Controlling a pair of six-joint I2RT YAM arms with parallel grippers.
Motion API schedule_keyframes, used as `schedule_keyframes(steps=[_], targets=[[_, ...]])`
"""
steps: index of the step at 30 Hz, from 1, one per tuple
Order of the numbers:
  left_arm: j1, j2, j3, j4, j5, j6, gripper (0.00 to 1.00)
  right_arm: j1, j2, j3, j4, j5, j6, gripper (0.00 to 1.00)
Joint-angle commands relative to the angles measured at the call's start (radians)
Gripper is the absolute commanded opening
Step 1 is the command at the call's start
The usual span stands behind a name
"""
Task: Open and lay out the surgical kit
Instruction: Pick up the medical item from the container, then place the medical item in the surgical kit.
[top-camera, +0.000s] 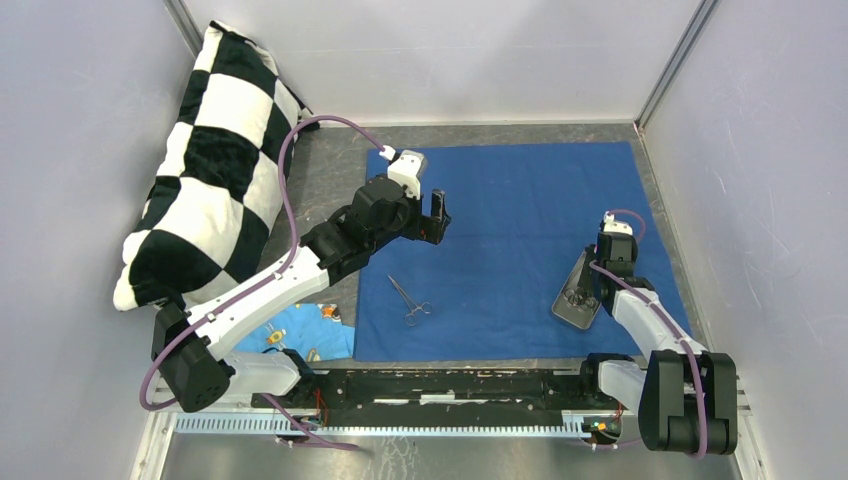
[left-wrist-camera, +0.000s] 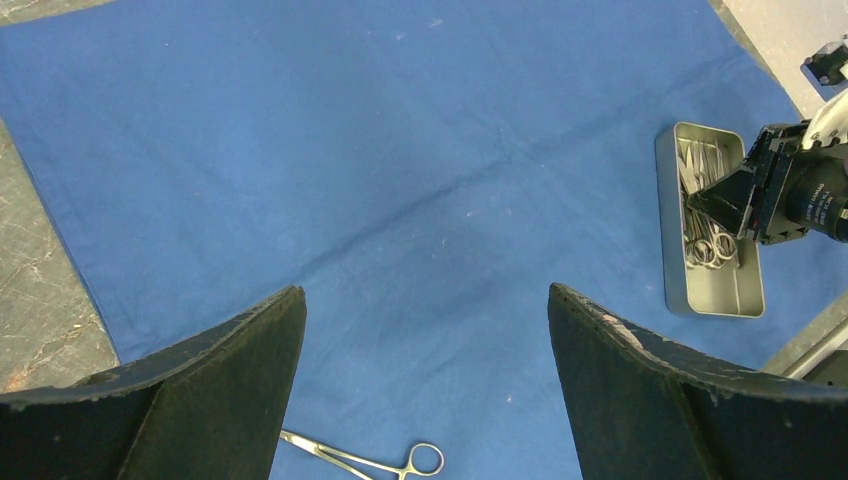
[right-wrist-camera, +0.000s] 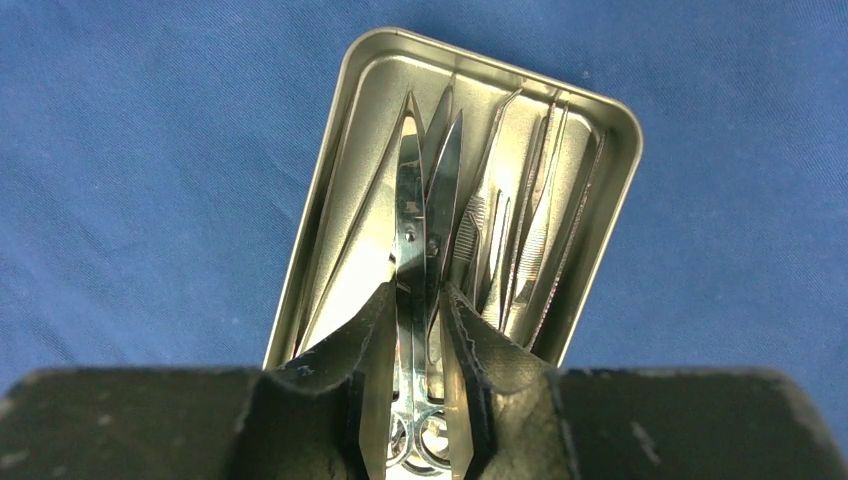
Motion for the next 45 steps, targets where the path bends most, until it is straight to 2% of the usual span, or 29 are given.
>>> schedule_keyframes(steps=[1,5,11,14,17,26,29,32,34,38,40,45], targets=[[-0.004,-0.012,0.016,0.012,-0.017,0.057,0.95,0.000,0.013,0.001,0.033,-0.006,-0.011,0.27],[-0.005,-0.013,0.015,0.015,-0.023,0.058,0.95,-0.001,0.031,0.000,0.039,-0.019,-0.005,0.24],[-0.004,-0.008,0.013,0.016,-0.023,0.057,0.95,0.000,0.007,0.012,0.018,-0.030,0.008,0.08],[-0.006,-0.009,0.013,0.016,-0.020,0.057,0.95,0.000,-0.030,0.038,-0.031,-0.019,0.008,0.06],[-0.005,-0.012,0.013,0.016,-0.016,0.055,0.95,0.000,-0.085,0.064,-0.080,-0.006,0.007,0.01],[-0.004,-0.006,0.013,0.018,-0.017,0.052,0.95,0.000,-0.206,0.137,-0.141,-0.023,-0.014,0.00],[-0.005,-0.002,0.010,0.021,-0.008,0.054,0.96,0.000,-0.228,0.151,-0.101,-0.119,-0.040,0.00],[-0.004,0.001,0.008,0.028,0.005,0.059,0.96,0.011,-0.241,0.133,0.029,-0.334,-0.049,0.00],[-0.004,0.003,0.009,0.029,0.005,0.065,0.96,0.062,-0.215,0.136,0.082,-0.409,-0.039,0.00],[0.011,-0.010,0.013,0.035,-0.013,0.069,0.96,0.288,-0.142,0.139,0.187,-0.435,-0.033,0.00],[0.037,-0.033,0.024,0.041,-0.011,0.046,0.96,0.385,-0.108,0.128,0.255,-0.496,-0.056,0.00],[0.092,-0.108,0.136,0.033,-0.021,-0.018,0.97,0.570,-0.006,0.171,0.251,-0.485,-0.153,0.00]])
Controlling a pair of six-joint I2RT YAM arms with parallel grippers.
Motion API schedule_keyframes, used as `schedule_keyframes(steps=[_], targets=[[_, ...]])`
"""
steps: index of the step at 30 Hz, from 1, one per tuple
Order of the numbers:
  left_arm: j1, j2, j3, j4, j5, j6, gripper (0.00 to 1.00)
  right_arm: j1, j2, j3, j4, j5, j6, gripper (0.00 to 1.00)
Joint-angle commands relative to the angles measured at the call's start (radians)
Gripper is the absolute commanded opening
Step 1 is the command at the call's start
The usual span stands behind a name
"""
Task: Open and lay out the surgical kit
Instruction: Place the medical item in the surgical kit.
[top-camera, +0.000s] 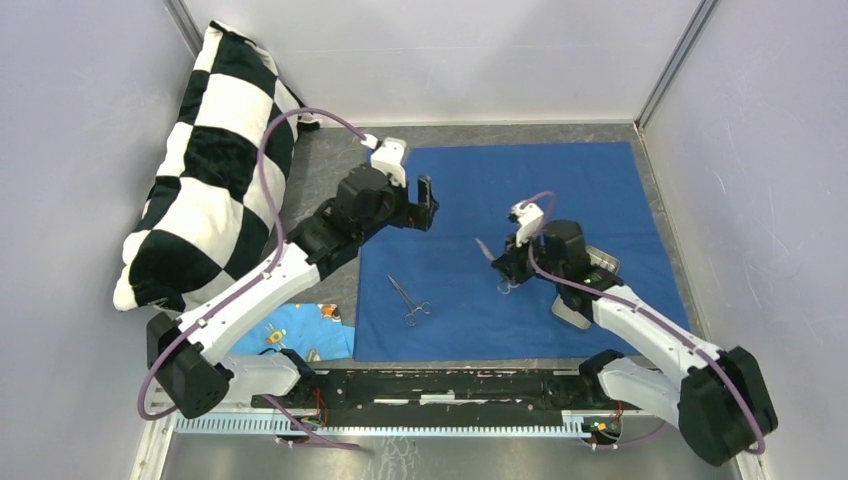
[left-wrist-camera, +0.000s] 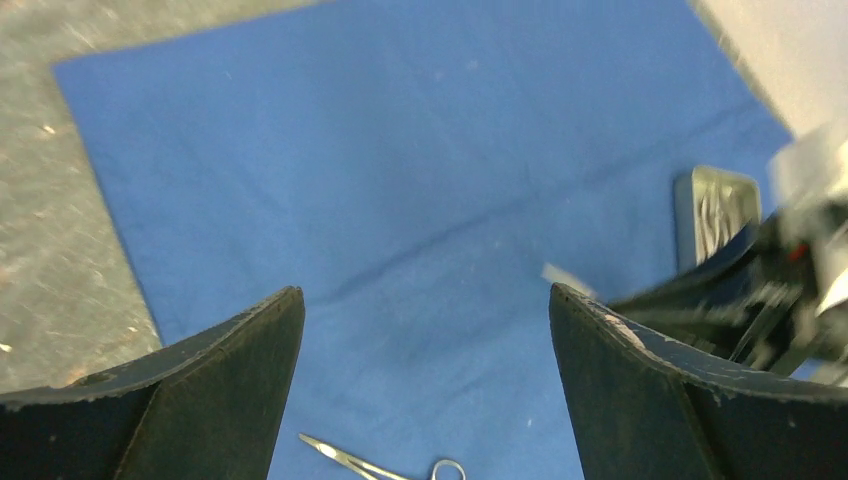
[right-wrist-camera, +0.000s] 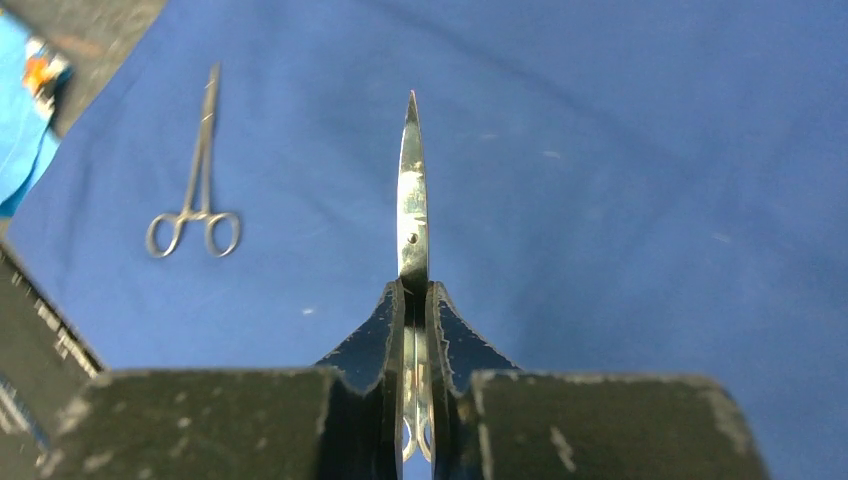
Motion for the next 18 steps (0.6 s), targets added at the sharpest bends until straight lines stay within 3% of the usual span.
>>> schedule_keyframes(steps=[1,10,13,18], targets=[[0.035,-0.098,0.150,0.053,-0.033,-0.041,0.97,0.121,0.079,0.063,0.099,-0.031,-0.066,0.00],[0.043,-0.078,0.226,0.134,-0.132,0.091,0.97,0.365,0.314,0.164,0.203,0.043,0.028,0.00],[0.043,-0.112,0.149,0.166,-0.151,0.121,0.98,0.367,0.329,0.150,0.288,-0.026,0.106,0.00],[0.043,-0.145,0.024,0.240,-0.018,0.097,1.00,0.305,0.283,0.116,0.488,-0.195,0.263,0.00]])
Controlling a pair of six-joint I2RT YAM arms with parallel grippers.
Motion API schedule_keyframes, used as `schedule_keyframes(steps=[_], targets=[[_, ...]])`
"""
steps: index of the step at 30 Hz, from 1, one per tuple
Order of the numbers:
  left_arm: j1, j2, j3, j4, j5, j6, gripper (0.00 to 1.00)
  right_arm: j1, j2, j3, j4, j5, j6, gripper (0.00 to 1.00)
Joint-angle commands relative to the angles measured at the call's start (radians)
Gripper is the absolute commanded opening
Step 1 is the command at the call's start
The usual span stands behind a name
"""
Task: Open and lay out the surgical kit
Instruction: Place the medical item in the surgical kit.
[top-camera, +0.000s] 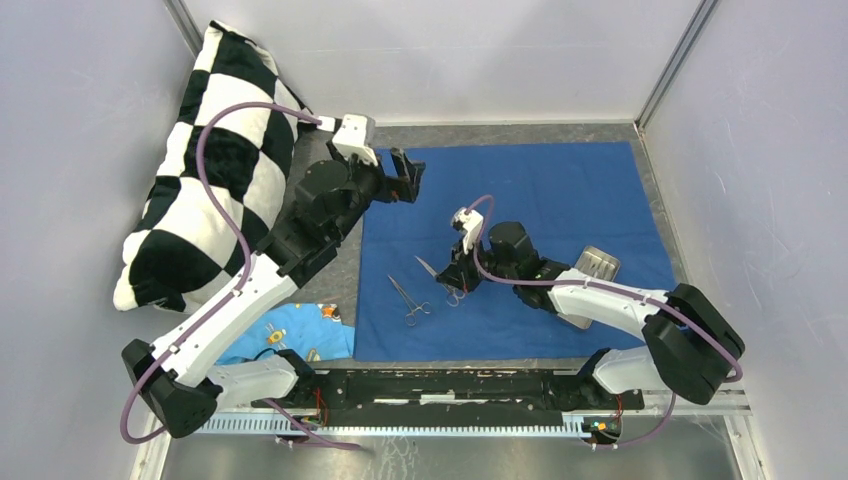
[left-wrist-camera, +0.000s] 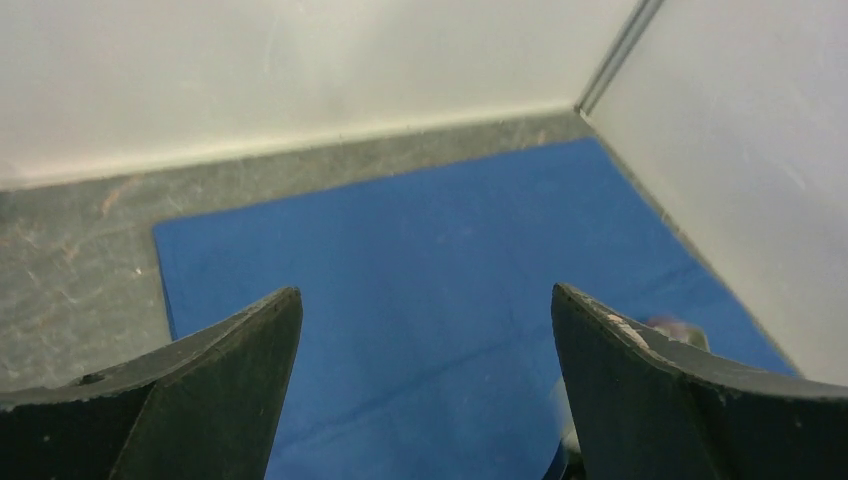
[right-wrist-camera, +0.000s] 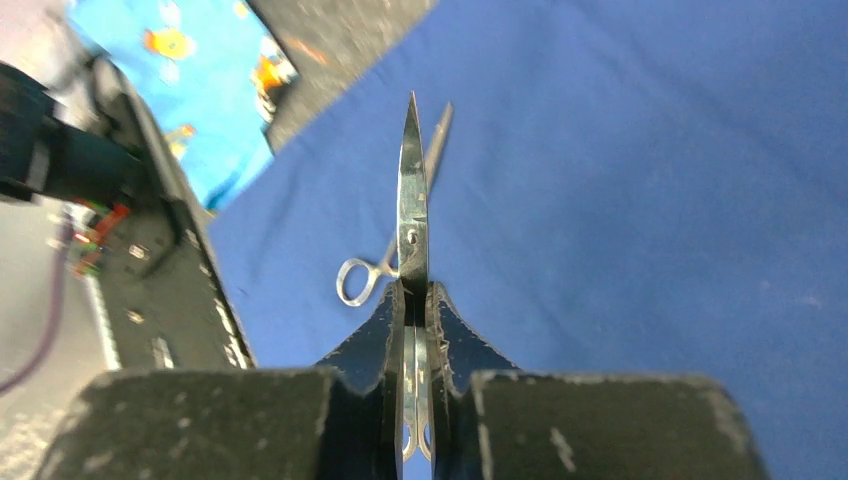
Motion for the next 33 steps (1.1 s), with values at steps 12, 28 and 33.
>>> schedule_keyframes(steps=[12,28,33], targets=[[0.004,-0.043,-0.063,0.128,0.393,-0.014,1.00,-0.299,0.037,0.174,0.855,-0.291,0.512,0.00],[0.064,-0.053,-0.084,0.300,0.792,-0.128,0.89,-0.406,0.124,0.311,1.369,-0.597,0.956,0.00],[0.109,0.005,-0.128,0.528,1.018,-0.297,0.84,-0.407,0.095,0.293,1.349,-0.602,0.943,0.00]])
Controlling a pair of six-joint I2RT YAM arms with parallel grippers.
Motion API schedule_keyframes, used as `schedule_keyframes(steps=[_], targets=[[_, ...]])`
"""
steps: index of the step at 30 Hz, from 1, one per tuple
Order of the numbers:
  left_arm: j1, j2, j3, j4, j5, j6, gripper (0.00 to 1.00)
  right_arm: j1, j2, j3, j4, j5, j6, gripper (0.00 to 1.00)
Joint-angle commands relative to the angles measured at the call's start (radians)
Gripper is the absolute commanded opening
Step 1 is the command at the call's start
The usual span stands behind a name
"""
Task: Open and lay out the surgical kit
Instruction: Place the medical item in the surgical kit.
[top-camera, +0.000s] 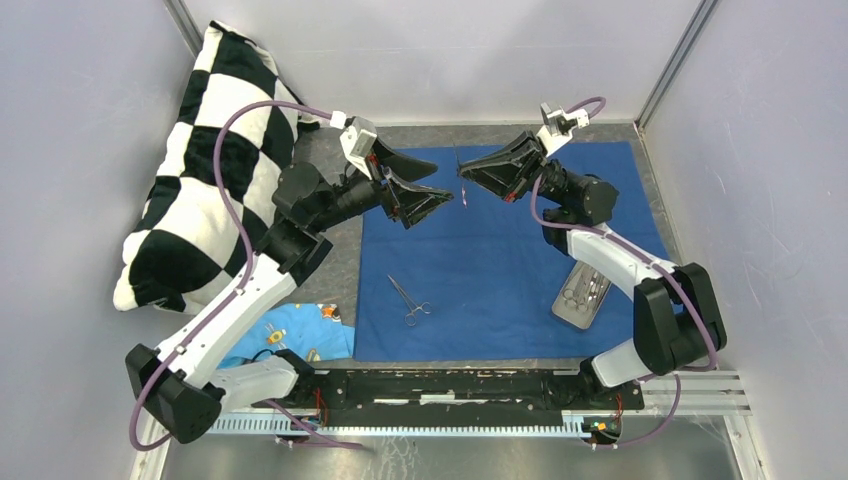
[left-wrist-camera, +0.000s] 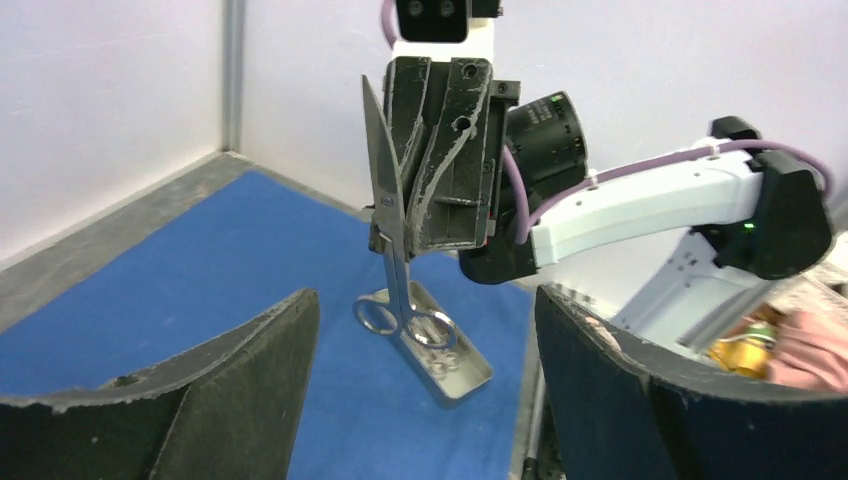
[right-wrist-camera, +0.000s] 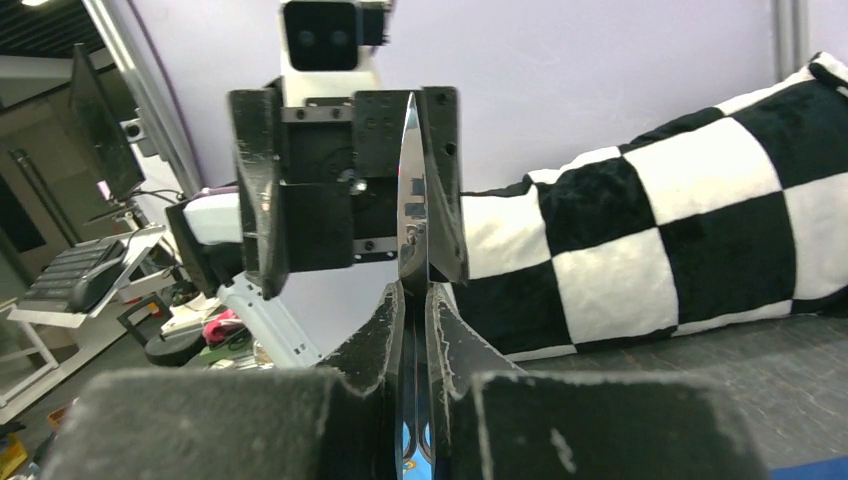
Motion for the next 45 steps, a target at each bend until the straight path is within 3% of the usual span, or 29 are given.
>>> schedule_keyframes(steps=[1,26,40,42,45], targets=[[0.020,0.043,-0.034,0.234,0.229,-0.175,0.84,0.004,-0.059,-0.020,0.118,-0.052,0.047,0.00],[0.019,0.111,-0.063,0.340,0.277,-0.261,0.54,0.066,0.003,0.003,0.241,-0.027,0.149,0.00],[0.019,0.109,-0.065,0.355,0.268,-0.273,0.16,0.072,0.018,0.002,0.251,-0.024,0.159,0.00],[0.020,0.112,-0.060,0.342,0.258,-0.268,0.05,0.072,0.023,0.002,0.251,-0.021,0.160,0.00],[0.019,0.114,-0.048,0.286,0.218,-0.241,0.02,0.071,0.033,0.004,0.249,-0.012,0.166,0.06]])
